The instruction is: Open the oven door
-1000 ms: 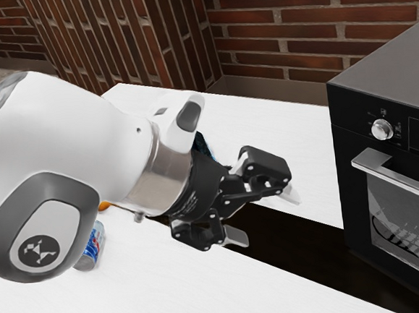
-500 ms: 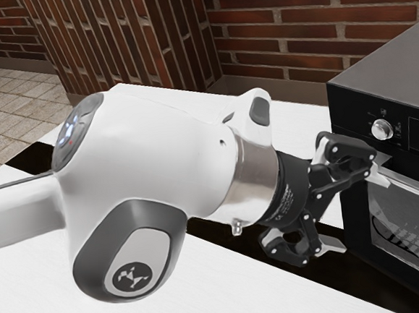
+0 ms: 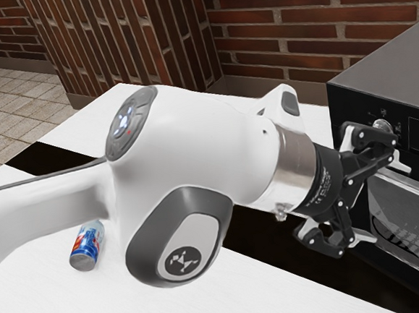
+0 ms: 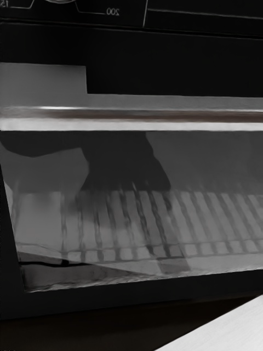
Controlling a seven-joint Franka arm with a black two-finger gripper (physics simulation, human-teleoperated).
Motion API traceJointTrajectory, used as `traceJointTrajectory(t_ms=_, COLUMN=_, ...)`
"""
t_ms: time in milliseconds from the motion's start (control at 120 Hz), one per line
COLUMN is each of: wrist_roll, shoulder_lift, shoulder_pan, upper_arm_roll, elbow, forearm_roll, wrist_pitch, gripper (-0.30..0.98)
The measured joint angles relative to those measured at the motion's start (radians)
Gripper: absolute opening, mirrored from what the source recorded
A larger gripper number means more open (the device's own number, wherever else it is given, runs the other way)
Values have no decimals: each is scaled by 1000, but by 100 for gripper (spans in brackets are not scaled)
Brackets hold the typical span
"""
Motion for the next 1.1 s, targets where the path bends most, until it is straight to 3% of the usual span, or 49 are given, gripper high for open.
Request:
traceJointTrajectory(t_ms=317, wrist_roll=-18, shoulder_lift=35, shoulder_pan=23, upper_arm_roll=2, elbow=17, forearm_roll=3, wrist_pitch=1, gripper=68)
traceJointTrajectory(t_ms=550, wrist_roll=-3, shoulder_lift=88, shoulder_pan=62, upper_arm_roll=3, elbow=59, forearm_roll=-31, wrist_pitch=1, gripper=68)
traceJointTrajectory(t_ms=950, wrist_roll=16, shoulder_lift=136, shoulder_pan=23, upper_arm_roll=4, elbow=62, forearm_roll=-99, wrist_pitch=1, gripper=68)
traceJointTrajectory(t_ms=1100, wrist_roll=20, shoulder_lift=99, shoulder_pan=21, upper_arm_roll=6, elbow=28, forearm_roll=-114, wrist_pitch=1, gripper=68)
